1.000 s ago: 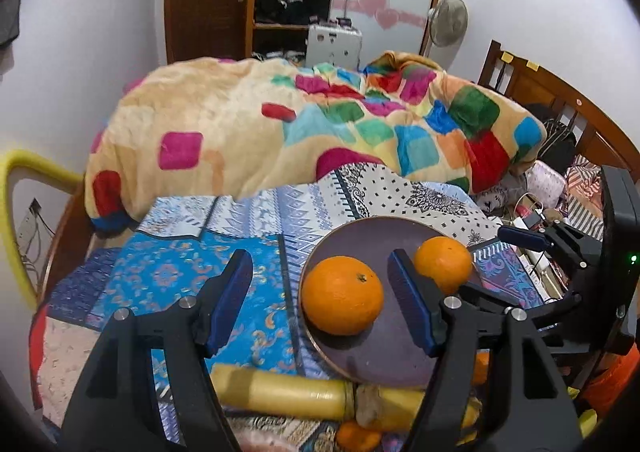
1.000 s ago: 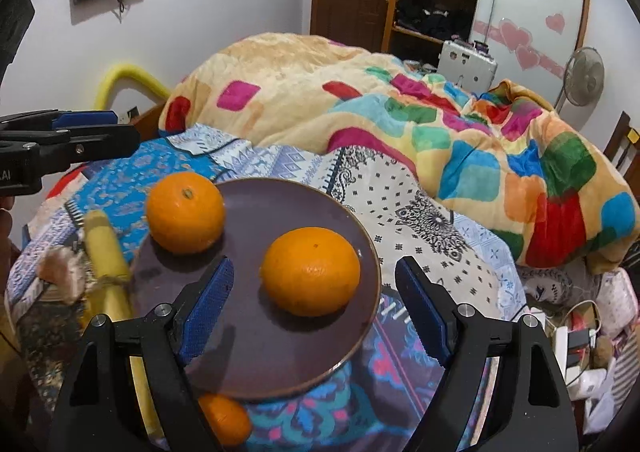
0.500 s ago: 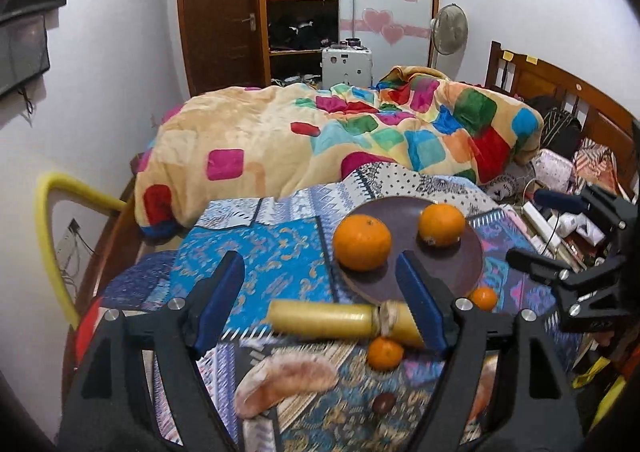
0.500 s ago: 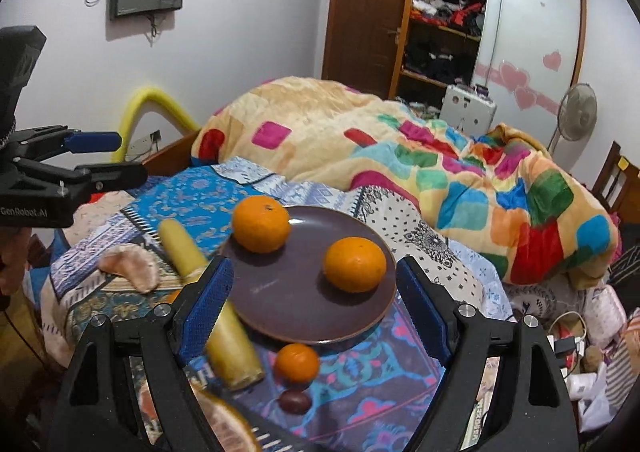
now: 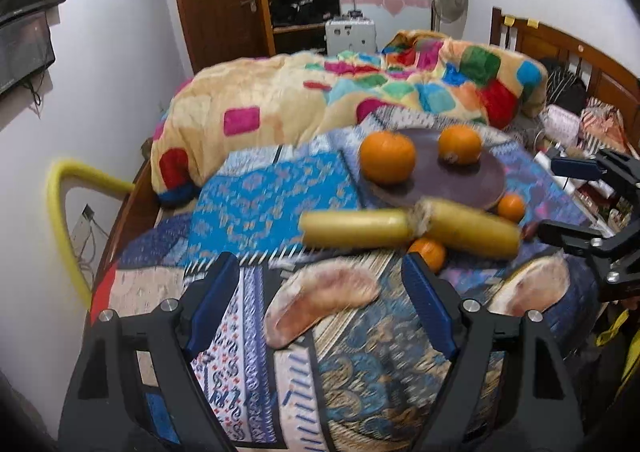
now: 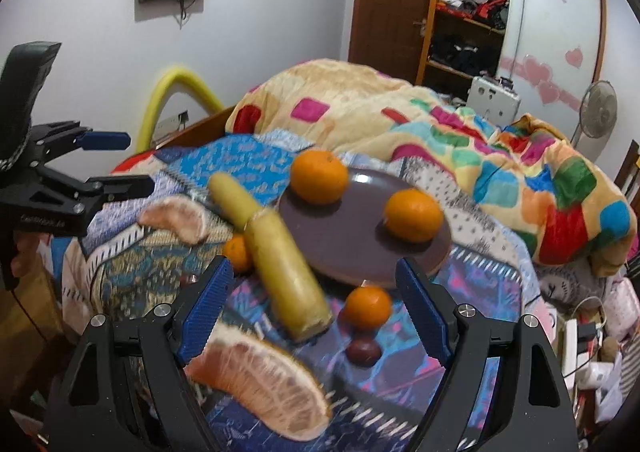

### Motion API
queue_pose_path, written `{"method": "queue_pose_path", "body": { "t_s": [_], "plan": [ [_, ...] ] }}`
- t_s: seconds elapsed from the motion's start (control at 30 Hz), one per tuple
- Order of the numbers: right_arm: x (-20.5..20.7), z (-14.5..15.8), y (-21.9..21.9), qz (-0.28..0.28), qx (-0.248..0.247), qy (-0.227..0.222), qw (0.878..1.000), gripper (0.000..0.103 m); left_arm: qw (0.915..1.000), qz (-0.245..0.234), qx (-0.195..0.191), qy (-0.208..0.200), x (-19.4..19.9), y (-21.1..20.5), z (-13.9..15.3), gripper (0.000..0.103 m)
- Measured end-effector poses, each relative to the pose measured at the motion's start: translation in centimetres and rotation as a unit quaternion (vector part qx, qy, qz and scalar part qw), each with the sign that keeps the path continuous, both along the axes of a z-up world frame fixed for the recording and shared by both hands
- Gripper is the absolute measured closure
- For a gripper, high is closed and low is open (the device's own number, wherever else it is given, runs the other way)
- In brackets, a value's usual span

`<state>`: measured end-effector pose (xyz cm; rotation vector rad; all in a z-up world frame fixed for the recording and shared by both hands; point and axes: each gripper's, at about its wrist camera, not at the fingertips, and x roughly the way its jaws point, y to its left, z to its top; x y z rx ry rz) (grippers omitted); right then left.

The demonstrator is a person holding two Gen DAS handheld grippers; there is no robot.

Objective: Organize fruits
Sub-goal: 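Grasp a pink pomelo segment with the left gripper while the right gripper grasps another segment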

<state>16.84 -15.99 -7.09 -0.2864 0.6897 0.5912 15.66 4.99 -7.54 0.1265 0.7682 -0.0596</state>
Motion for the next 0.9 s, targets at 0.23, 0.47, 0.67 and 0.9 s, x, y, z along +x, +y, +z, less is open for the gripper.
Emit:
{"method": "queue_pose_path", "body": {
  "t_s": [0.23, 0.47, 0.67, 0.9],
  "plan": [
    [-2.0, -2.9, -1.3, -0.003, 0.001, 0.05, 0.999, 0.022, 0.9988, 0.003, 0.021, 0.044, 0.7, 2.0, -4.4, 0.019],
    [-3.7, -4.0, -1.4, 0.006, -0.012, 0.066, 0.998, 0.021, 0.9983, -0.006, 0.014, 0.057, 1.3, 3.2, -6.8, 0.028],
    [-3.5, -5.1, -0.6, 0.017, -0.033, 0.073, 0.997, 0.021, 0.9979, -0.028, -0.013, 0.057, 1.5, 3.1, -7.1, 0.046],
    [-2.8, -5.3, -1.2, 0.008, -0.013, 0.076, 0.997, 0.024, 0.9978, -0.025, -0.015, 0.059, 0.3, 2.8, -6.8, 0.069]
  ]
}}
